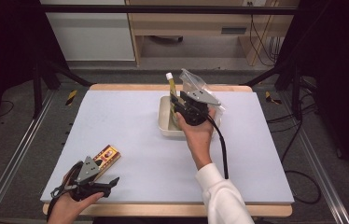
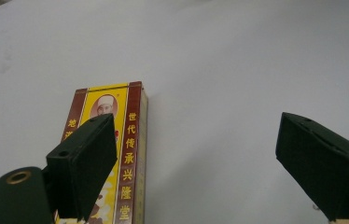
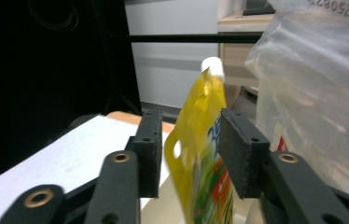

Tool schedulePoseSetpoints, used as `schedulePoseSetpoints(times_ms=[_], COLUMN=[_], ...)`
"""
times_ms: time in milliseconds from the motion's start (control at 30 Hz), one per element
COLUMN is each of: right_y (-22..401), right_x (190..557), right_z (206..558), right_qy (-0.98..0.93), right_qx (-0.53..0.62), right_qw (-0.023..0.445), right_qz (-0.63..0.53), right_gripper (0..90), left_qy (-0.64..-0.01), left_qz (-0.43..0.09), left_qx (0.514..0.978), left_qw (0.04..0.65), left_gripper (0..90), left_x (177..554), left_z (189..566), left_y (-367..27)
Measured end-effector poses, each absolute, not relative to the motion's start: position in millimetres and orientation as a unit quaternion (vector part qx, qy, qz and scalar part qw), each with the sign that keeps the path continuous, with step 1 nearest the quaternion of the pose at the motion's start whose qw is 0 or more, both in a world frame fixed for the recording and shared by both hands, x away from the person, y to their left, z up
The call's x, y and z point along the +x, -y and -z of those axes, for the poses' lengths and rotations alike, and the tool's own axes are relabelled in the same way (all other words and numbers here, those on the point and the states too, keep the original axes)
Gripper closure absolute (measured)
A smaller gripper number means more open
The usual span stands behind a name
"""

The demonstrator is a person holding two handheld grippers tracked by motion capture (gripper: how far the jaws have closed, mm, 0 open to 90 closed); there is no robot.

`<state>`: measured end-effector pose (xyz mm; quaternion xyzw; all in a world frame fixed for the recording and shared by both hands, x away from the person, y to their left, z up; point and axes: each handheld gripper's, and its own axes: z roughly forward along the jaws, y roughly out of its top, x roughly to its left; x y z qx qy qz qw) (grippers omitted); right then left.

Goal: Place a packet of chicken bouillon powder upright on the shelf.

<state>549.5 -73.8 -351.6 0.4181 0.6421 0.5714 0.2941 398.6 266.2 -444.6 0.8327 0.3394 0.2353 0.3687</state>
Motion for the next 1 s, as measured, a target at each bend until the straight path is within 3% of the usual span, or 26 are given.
schedulePoseSetpoints(times_ms=[367, 733, 1000], right_y=[76, 93, 104], right_x=[526, 507, 492], right_z=[353, 360, 380], right_qy=[-0.666, -0.693, -0.710], right_qx=[0.405, 0.406, 0.413], right_qw=[0.296, 0.293, 0.279], right_qz=[-0.552, -0.518, -0.497], right_gripper=[42.9, 21.4, 16.2], left_qy=[-0.349, -0.360, -0.365], left_qz=[-0.243, -0.250, -0.252], left_qx=[0.826, 0.822, 0.819], left_qw=[0.369, 0.363, 0.364], left_gripper=[11.4, 8.7, 6.8], left_x=[399, 401, 401], left_z=[444, 445, 444], left_y=[-269, -272, -274])
